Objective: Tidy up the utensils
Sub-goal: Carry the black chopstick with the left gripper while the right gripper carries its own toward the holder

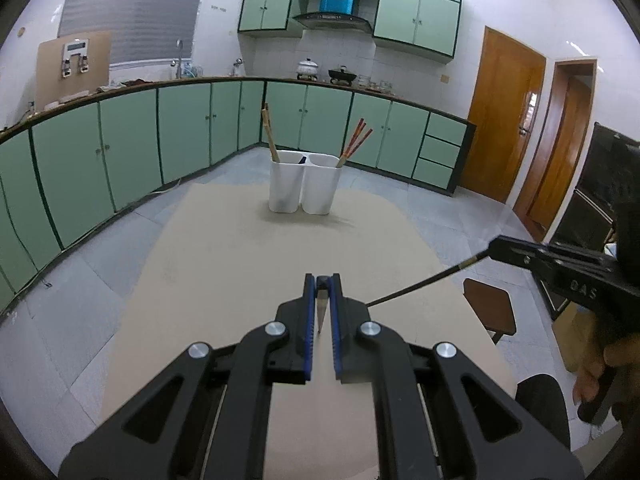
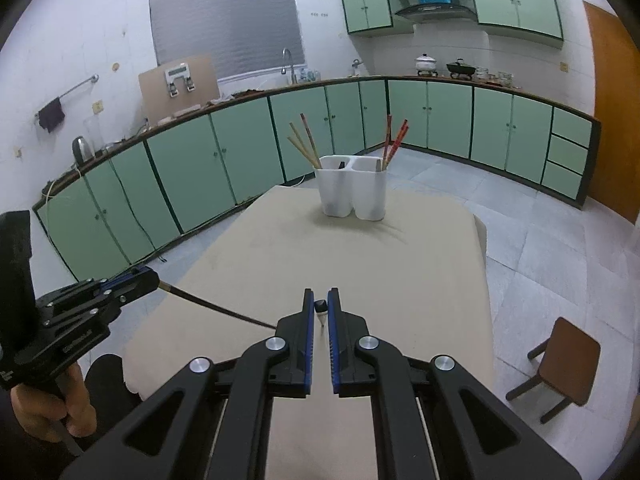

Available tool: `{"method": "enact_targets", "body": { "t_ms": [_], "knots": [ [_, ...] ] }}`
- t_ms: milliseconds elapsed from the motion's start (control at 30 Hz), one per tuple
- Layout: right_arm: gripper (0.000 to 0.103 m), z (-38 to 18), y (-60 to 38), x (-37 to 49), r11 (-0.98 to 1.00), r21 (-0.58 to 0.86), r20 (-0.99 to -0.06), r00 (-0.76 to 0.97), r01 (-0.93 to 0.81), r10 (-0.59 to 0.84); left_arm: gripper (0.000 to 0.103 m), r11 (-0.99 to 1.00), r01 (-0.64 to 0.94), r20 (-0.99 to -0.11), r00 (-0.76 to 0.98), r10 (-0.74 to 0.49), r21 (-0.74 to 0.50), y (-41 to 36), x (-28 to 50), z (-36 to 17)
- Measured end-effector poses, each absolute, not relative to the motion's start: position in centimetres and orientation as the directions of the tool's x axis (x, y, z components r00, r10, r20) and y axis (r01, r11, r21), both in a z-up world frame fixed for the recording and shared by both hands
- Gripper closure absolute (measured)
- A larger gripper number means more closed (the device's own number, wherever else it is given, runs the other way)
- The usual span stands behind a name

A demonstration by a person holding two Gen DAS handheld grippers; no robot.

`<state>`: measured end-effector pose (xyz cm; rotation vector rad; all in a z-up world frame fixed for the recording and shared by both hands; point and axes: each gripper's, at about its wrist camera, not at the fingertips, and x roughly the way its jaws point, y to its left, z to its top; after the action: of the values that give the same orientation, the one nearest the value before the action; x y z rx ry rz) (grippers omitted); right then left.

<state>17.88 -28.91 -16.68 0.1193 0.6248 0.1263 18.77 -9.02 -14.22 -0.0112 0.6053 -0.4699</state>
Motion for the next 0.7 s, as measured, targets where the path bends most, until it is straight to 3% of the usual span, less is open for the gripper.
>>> {"method": "enact_targets", "body": {
  "t_ms": [700],
  "knots": [
    [0.096,-13.0,-28.9,26.6,0.979,0.113,-0.684,0.702,-0.169,0.2,0.097,0.866,0.474,-0.623,0.633,-0.461,-0.159,-9.0,25.8,-10.9]
  ]
}}
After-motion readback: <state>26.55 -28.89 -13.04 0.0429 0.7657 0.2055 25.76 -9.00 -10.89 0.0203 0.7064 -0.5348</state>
